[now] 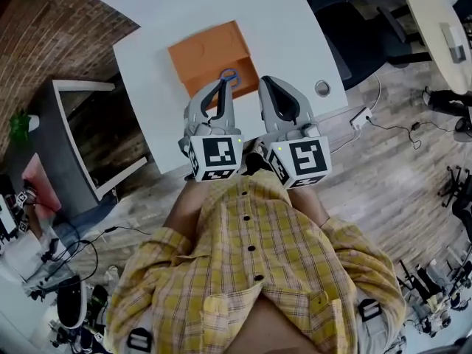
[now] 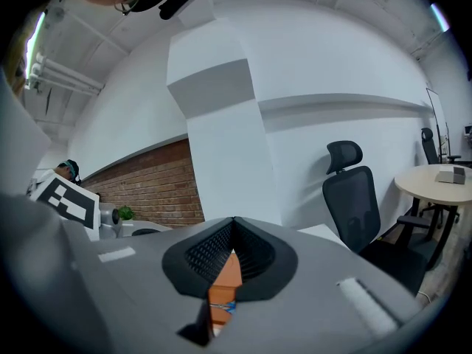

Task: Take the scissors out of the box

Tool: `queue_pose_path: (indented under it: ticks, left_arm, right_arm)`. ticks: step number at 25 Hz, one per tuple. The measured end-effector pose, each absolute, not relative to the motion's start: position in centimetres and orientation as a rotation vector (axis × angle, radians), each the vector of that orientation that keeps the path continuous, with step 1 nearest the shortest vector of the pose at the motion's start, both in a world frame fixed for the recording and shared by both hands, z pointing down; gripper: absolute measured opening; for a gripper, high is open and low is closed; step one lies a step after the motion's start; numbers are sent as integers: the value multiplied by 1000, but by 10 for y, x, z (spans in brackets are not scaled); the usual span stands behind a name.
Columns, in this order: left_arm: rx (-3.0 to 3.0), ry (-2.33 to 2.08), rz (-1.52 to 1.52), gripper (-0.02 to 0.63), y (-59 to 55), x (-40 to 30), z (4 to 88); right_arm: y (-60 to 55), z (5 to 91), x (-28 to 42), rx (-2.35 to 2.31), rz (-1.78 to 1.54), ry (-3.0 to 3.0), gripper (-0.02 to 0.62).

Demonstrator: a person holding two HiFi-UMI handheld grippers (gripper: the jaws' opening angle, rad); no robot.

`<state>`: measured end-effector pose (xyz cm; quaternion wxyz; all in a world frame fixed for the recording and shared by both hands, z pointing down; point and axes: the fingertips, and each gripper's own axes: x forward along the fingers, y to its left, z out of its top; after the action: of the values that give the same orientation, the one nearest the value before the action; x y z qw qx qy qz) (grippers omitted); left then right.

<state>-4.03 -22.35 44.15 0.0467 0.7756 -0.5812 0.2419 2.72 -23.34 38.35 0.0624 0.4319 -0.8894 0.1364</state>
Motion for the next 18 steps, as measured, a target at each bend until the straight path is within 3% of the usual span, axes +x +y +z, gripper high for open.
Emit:
queue_pose_path:
  ticks: [18]
  left_arm:
    - [2401, -1476, 1025, 41, -266, -39, 517]
  right_arm:
    - [-273, 410, 17, 1369, 482, -2601, 5]
